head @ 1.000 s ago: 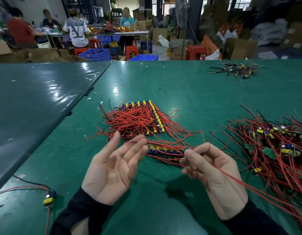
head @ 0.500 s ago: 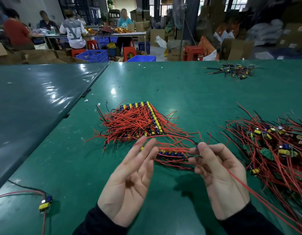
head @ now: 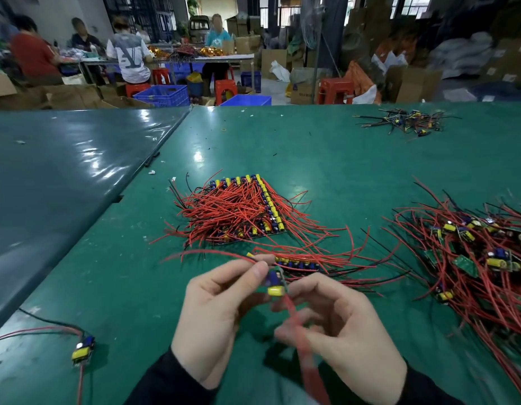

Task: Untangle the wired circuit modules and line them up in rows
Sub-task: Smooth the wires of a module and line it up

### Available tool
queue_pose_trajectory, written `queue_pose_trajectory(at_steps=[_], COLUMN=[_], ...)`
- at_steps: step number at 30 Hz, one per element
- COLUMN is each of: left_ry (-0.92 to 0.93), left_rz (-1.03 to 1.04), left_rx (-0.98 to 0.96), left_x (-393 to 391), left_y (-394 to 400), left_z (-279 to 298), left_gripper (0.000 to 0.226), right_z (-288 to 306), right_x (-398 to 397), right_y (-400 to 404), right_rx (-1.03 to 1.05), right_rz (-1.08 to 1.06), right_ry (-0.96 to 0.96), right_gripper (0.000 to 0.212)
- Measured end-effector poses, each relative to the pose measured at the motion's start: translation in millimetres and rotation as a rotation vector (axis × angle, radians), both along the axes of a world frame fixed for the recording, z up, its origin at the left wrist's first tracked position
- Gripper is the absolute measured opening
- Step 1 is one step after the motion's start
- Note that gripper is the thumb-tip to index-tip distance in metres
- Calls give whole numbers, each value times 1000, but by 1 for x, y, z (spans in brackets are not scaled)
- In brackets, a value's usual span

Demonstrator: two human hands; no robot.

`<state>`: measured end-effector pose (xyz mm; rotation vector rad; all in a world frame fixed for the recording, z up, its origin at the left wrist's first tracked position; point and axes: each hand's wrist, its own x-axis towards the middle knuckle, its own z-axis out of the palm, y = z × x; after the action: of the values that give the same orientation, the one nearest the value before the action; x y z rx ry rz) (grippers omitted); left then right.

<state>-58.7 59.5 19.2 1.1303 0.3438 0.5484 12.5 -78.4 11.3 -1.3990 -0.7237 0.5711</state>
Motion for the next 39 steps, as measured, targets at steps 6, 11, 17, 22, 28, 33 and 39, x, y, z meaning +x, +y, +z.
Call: queue_pose_trajectory(at_steps=[6, 11, 17, 22, 28, 33, 39], left_ry=[63, 67, 91, 117, 79, 63, 40], left_rz=[-40, -47, -2, -68, -103, -112, -162], left_rx=[83, 168, 244, 235, 259, 241, 196], left_x=[-3, -3, -2, -4, -5, -4, -3], left_y=[6, -9, -9, -10, -12, -14, -14], left_z=[0, -5, -7, -9, -8, -10, -11], left_gripper=[32, 32, 34, 32, 28, 30, 24], right_z=[7, 6, 6, 2, 2, -3, -2], right_x=[15, 6, 10, 8, 5, 3, 5], right_y=[-2, 2, -1, -2, 0, 2, 0], right_rx=[35, -37, -92, -132, -112, -117, -144], right_rz=[44, 145, 108, 135, 148, 118, 147], right_ry=[250, 267, 90, 66, 167, 183, 27], right_gripper=[9, 36, 22, 9, 34, 21, 18])
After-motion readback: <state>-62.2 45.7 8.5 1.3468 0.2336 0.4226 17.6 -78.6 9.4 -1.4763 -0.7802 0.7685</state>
